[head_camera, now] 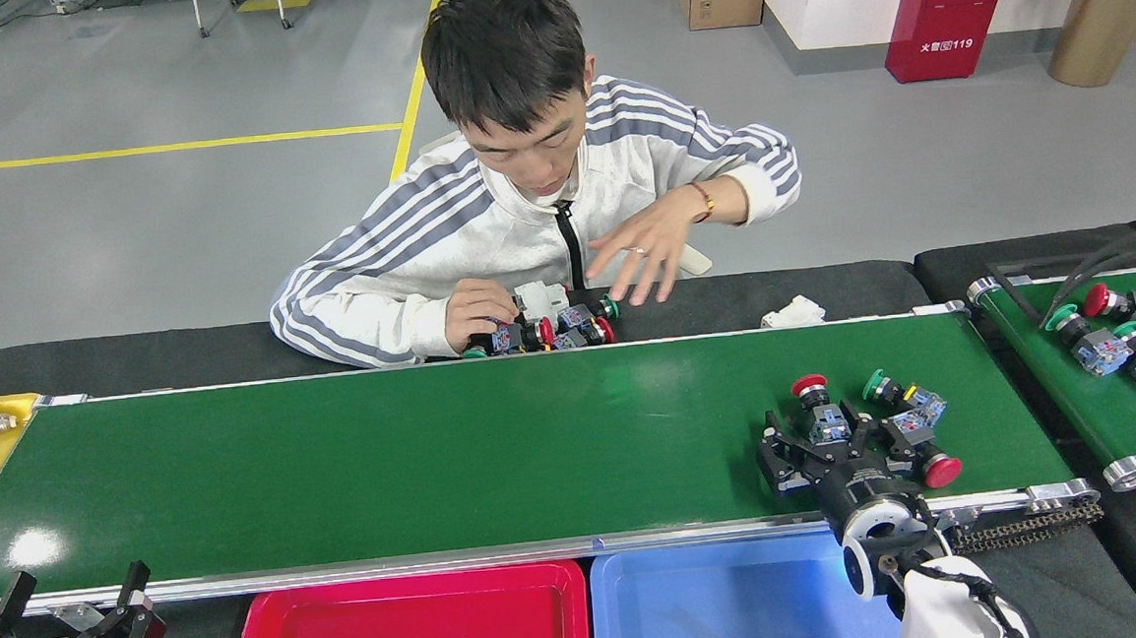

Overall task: Pick switch part from conveyor to tray
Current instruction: 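Grasp a red-capped switch on the belt with the right gripper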

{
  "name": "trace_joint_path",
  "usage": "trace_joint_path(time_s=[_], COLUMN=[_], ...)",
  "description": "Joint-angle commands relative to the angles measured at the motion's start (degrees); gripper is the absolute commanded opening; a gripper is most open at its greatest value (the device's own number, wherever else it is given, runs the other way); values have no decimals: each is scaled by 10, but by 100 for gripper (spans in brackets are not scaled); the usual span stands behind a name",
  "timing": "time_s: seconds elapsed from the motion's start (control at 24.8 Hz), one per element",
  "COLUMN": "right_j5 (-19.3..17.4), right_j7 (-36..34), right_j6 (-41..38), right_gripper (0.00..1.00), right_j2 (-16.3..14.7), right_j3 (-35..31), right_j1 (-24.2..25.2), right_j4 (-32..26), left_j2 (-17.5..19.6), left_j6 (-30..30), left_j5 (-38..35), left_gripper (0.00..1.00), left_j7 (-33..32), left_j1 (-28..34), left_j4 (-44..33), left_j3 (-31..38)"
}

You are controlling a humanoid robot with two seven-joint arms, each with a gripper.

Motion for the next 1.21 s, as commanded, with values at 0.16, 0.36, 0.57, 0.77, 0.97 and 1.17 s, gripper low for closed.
trace_joint_path(time_s=[0.16, 0.36, 0.57, 0.77, 0.97, 1.17], right_j5=[2, 12, 103, 101, 90, 94], right_j7=[2, 1, -3, -62, -65, -66], right_j6=[-4, -46, -99, -114, -110, -24], right_gripper=[1, 1, 54, 100, 100, 98], right_j2=[9, 34, 138, 179, 177, 73], right_j3=[4, 102, 248, 309, 300, 190], right_j1=[-9, -15, -36, -33, -4, 143], right_j4=[-18, -89, -91, -31, -65, -250], left_j2=[4, 3, 3, 0, -2, -2], left_j6=[4, 7, 7, 4, 8, 7], left_j5=[-1, 0, 0, -1, 0, 1], left_gripper=[100, 100, 100, 100, 100, 100], left_j7=[2, 1, -19, -44, -45, -66], left_j1=[-4, -5, -29, -48, -46, -38], left_j4=[-4, -4, 5, 17, 21, 21], left_j3=[5, 5, 2, 0, 5, 6])
